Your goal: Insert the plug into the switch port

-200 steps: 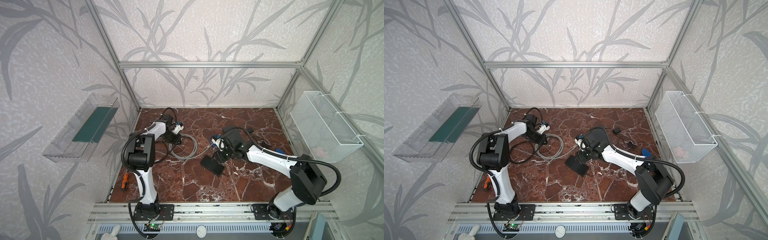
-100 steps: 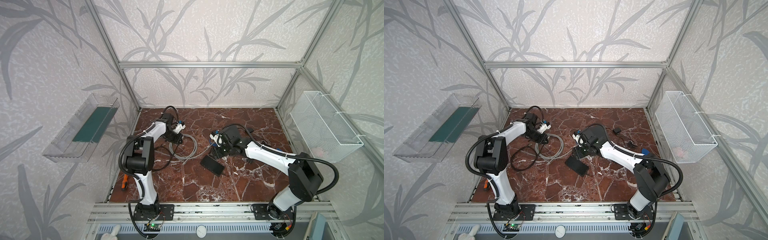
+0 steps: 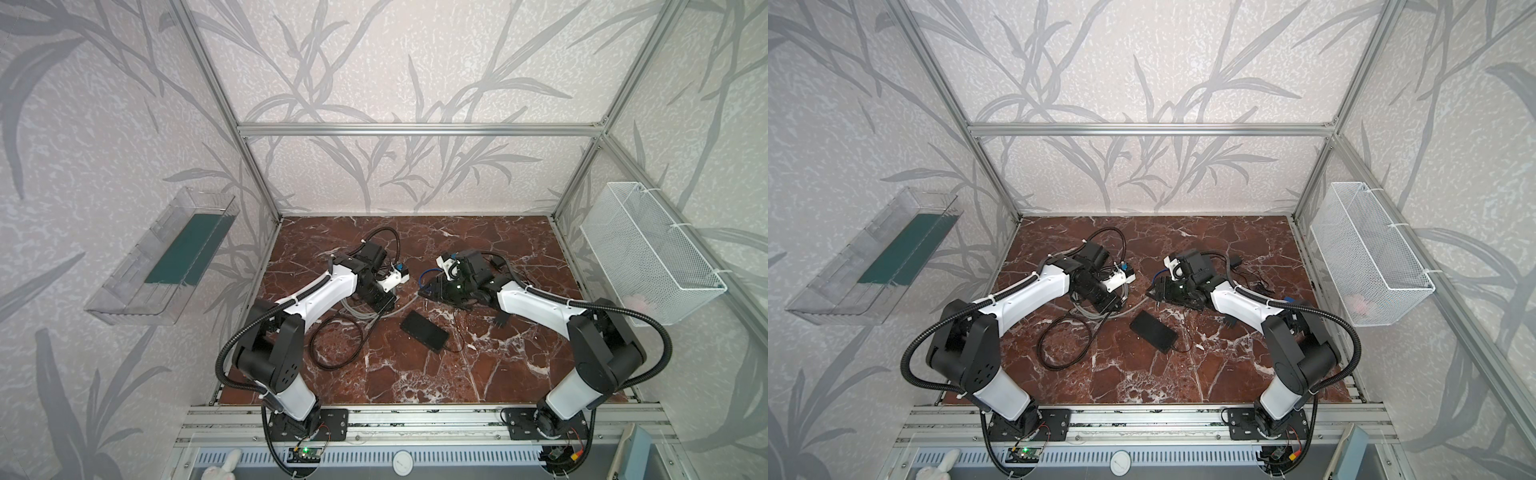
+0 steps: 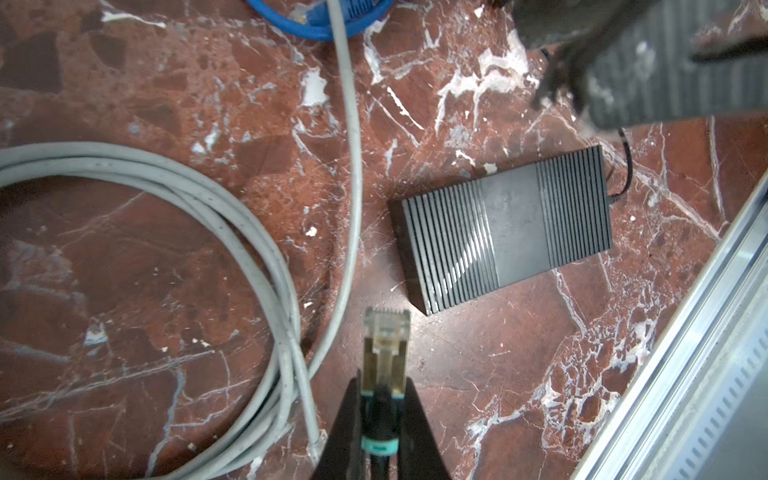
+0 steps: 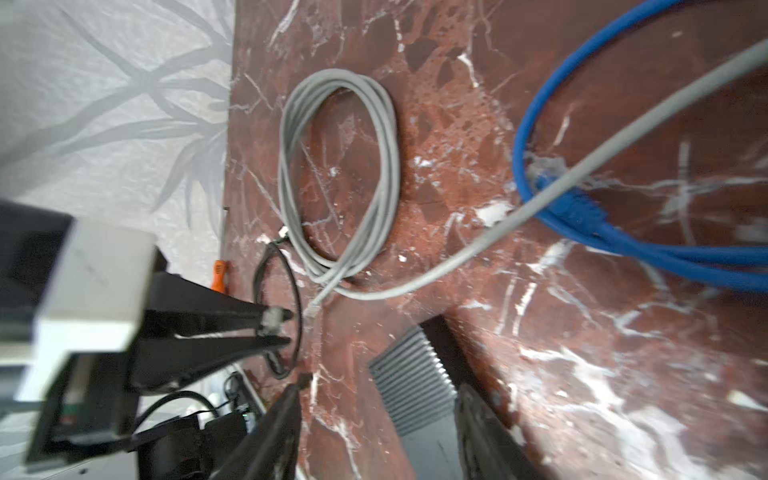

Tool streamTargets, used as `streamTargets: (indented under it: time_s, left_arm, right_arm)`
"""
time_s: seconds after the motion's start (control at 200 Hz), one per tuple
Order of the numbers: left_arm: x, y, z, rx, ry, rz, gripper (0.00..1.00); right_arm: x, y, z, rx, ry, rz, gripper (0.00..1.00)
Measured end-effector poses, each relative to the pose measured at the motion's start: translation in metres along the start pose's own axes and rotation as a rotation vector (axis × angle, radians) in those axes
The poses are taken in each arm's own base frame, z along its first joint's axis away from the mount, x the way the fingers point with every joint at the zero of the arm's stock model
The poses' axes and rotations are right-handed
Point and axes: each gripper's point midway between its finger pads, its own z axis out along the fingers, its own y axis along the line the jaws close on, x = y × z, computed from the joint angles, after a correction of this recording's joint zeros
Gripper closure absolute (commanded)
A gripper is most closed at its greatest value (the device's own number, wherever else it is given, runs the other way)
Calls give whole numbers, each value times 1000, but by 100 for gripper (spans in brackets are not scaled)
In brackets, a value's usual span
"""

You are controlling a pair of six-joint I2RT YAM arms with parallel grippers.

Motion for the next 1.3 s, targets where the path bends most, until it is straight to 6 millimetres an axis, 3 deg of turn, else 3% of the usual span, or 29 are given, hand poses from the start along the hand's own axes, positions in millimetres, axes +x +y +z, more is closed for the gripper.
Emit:
streamTargets:
  time_s: [0.125, 0.375, 0.715, 1.08, 1.3]
  left_arm:
    - [-2, -7, 2, 5, -2, 24, 90]
    - [-6, -10, 4, 0, -9, 42, 90]
    - [-7, -11, 5, -13, -7, 55, 90]
    - [-10, -13, 6, -14, -14, 58, 90]
    - [-13, -10, 9, -23, -36, 43, 70]
  right_arm:
    - [2, 11, 12, -101, 23, 83, 55]
    - [20, 12, 38, -164, 113, 211, 62]
    - [17, 28, 38, -239, 119, 220, 64]
    - [23, 26, 50, -262, 171, 236, 84]
    - [21, 23, 48, -276, 159, 248, 86]
